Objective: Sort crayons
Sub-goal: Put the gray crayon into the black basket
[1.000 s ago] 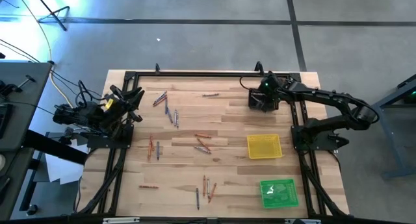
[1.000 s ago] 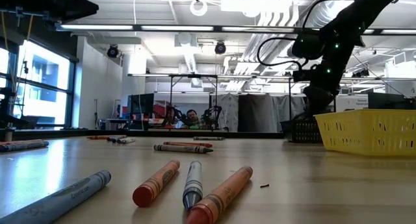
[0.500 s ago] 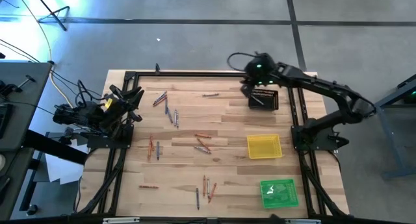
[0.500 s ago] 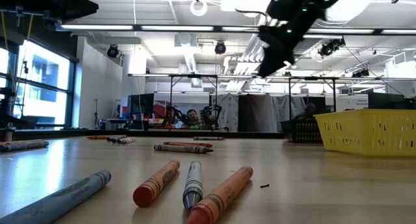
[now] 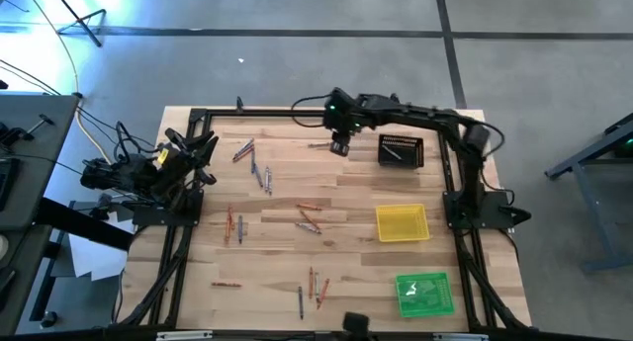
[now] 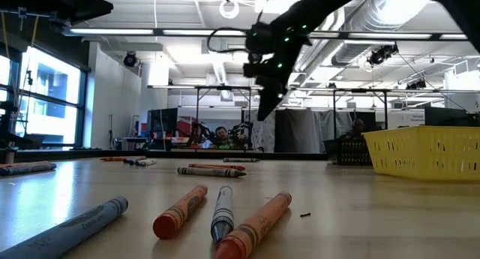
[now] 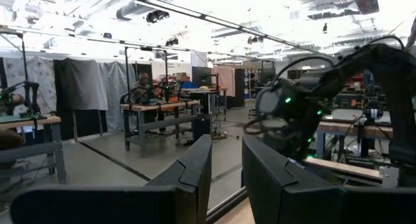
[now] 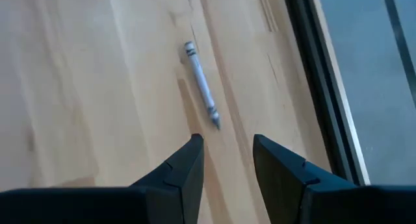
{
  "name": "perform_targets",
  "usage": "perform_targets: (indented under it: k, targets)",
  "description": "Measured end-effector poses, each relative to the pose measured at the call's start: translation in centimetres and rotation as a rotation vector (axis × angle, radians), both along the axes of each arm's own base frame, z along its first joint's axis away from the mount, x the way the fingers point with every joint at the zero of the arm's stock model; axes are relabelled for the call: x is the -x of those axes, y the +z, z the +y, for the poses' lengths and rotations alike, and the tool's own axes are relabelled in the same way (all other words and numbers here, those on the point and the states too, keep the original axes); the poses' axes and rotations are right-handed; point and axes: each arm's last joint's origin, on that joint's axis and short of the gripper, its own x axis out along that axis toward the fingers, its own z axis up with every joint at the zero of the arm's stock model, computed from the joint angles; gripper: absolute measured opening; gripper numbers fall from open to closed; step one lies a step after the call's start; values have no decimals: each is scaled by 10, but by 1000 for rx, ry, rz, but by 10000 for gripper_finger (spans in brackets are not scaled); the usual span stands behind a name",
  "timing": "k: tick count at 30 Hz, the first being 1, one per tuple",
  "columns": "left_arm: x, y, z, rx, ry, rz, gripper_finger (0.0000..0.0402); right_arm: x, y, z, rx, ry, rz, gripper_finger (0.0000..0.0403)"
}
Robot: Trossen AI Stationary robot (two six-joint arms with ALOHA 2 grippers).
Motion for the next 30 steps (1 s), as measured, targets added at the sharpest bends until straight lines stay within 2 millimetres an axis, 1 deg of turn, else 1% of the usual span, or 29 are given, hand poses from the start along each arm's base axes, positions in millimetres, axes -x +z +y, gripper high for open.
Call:
perform_targets:
  k: [4, 7, 11, 16, 21, 26, 30]
  targets:
    - [0, 0, 0, -6, 3, 6, 74, -19, -15, -17, -8, 40, 68, 126]
    - [0, 0, 0, -6, 4, 6, 74, -28, -28, -25, -10, 131, 156, 126]
    - [0, 0, 0, -9, 5, 9, 74, -38, -44, -30, -12, 258, 248, 126]
    - [0, 0, 0, -12, 7, 13, 74, -47, -58, -33, -17, 317, 285, 126]
    - [0, 0, 0, -12, 8, 12, 74, -51, -58, -32, -2, 370, 286, 126]
    - [0, 0, 0, -10, 9, 7, 74, -52, -58, -30, -49, 399, 240, 126]
    - [0, 0, 0, -10, 9, 7, 74, -54, -58, -30, -39, 416, 226, 126]
